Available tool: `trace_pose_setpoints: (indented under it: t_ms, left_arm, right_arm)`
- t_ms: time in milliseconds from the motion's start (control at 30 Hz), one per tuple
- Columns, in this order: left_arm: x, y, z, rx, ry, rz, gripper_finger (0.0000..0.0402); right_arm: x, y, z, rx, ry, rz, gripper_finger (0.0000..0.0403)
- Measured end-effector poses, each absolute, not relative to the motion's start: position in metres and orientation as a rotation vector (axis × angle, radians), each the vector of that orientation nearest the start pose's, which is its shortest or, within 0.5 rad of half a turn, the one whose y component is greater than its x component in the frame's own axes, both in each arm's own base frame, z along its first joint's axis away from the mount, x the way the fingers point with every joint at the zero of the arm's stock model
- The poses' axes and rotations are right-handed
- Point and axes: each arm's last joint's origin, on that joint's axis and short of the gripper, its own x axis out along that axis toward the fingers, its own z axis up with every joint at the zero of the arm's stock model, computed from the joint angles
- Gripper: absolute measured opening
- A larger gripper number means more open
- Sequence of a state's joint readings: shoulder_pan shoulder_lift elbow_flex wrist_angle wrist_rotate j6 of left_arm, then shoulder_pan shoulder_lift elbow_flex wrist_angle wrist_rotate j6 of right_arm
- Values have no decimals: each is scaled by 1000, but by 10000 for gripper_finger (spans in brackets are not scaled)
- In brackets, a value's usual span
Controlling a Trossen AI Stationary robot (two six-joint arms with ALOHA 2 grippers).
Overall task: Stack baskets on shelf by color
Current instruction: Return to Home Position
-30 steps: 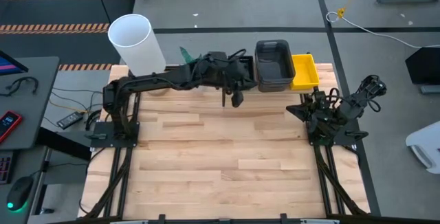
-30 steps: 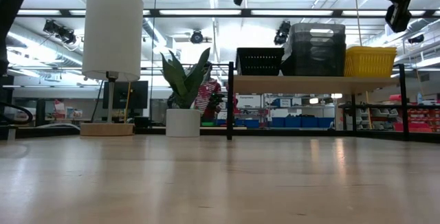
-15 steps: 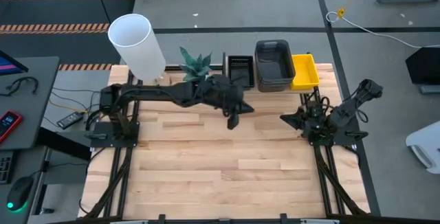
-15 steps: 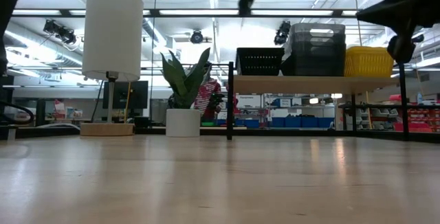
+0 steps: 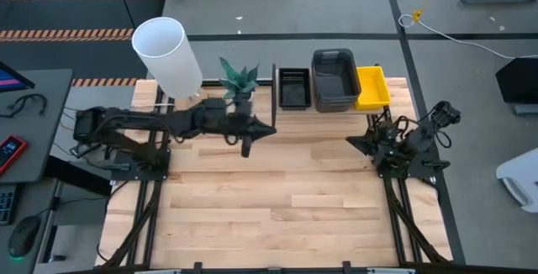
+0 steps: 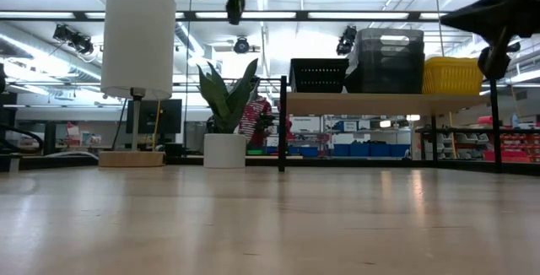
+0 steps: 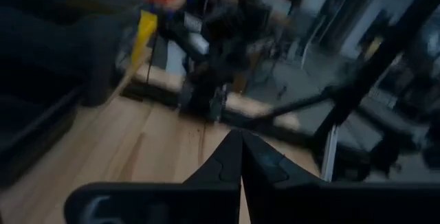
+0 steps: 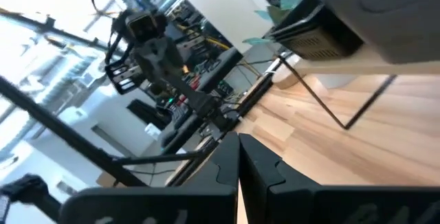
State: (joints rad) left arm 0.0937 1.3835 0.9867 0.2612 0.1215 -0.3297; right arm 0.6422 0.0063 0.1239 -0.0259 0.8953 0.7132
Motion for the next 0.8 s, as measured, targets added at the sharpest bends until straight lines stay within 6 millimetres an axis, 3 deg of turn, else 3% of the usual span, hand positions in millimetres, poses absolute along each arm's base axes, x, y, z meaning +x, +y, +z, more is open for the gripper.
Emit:
trace_pose_setpoints:
  t_ms: [233, 433, 667, 800]
  left_arm:
    - [258, 19, 282, -482, -81, 38, 7]
    - [213, 17, 256, -581, -164, 77, 7]
    - [169, 20, 220, -651, -212, 247, 8]
    - [149, 20, 197, -717, -235, 290, 8]
  right_arm:
    - [81, 31, 174, 892, -134, -284, 7]
    - [83, 32, 169, 899, -159, -320, 13]
    - [84, 32, 169, 328, -56, -325, 22]
    - [84, 33, 169, 177, -34, -326, 20]
